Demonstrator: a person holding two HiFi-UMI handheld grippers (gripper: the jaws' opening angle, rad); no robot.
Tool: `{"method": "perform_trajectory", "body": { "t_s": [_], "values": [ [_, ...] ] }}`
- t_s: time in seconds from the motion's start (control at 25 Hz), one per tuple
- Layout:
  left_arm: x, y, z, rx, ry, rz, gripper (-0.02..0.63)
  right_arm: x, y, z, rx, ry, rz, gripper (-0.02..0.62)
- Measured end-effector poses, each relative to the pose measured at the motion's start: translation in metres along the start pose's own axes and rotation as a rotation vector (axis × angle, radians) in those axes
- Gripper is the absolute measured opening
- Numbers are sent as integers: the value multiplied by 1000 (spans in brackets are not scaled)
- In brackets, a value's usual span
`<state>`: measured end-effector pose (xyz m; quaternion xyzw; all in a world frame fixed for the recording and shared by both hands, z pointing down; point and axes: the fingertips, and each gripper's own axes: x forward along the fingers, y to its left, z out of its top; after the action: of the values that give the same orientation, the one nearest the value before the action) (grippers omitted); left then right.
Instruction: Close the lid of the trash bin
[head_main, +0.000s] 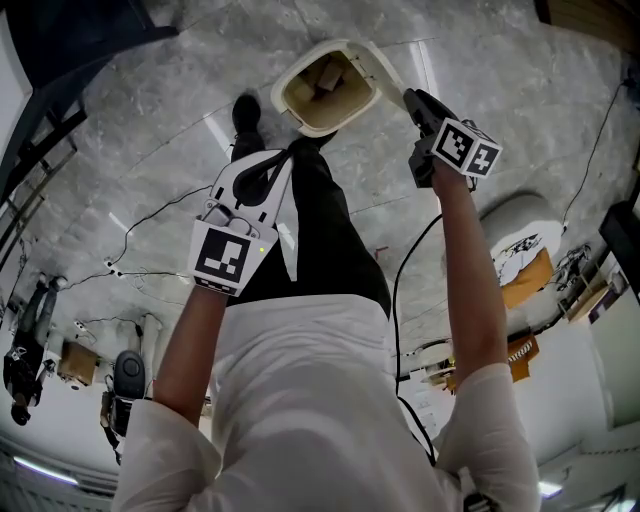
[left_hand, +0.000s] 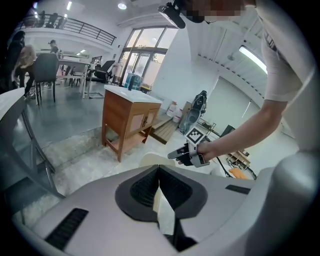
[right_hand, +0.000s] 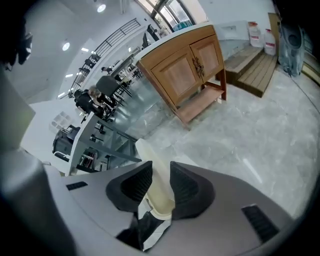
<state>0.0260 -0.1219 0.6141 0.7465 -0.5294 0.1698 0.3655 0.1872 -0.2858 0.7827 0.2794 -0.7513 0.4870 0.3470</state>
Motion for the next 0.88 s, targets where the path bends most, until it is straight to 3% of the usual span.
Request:
{"method": "perform_trajectory", "body": {
  "t_s": [0.4,0.64,0.88],
  "values": [
    [4,5,-15,-13,18,-14,18,1,12,-20,54,-3,56,104],
    [3,15,-18,-4,29,-19,18,14,43,-59,-61,60,81,110],
    [1,22,-31,0,38,-27,18,26,57,-90,-63,86,87,118]
  ]
}}
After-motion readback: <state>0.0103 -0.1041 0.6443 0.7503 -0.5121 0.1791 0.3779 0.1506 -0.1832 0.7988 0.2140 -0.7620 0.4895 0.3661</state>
